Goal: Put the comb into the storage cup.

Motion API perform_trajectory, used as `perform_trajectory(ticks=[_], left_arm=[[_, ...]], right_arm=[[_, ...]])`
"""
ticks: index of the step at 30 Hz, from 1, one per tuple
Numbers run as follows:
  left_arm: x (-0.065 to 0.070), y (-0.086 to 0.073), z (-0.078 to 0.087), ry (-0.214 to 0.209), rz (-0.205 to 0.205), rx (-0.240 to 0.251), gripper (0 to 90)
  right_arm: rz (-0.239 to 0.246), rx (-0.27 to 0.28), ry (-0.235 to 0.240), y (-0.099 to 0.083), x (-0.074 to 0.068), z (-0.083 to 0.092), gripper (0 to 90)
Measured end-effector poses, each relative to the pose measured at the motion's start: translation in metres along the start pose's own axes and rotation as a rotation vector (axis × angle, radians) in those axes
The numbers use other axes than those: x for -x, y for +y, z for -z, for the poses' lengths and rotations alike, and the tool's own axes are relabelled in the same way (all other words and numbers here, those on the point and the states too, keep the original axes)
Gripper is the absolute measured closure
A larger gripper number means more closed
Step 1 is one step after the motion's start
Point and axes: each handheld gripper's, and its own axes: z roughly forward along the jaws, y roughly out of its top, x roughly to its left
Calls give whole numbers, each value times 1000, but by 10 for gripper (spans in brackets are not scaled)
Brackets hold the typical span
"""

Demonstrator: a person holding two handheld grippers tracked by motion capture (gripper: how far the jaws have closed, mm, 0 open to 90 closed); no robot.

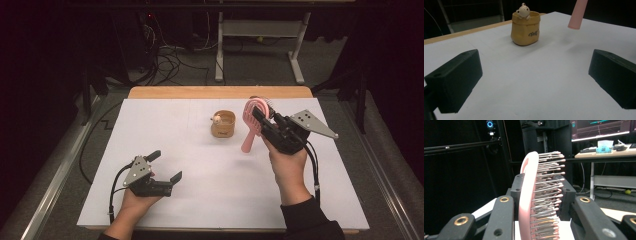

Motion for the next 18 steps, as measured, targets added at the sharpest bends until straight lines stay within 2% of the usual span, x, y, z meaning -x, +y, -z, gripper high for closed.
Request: perform_trajectory(ticks=[18], left_arm=[[1,0,1,-5,-7,6,0]], right_arm=[[-12,44,-21,14,3,-19,667]])
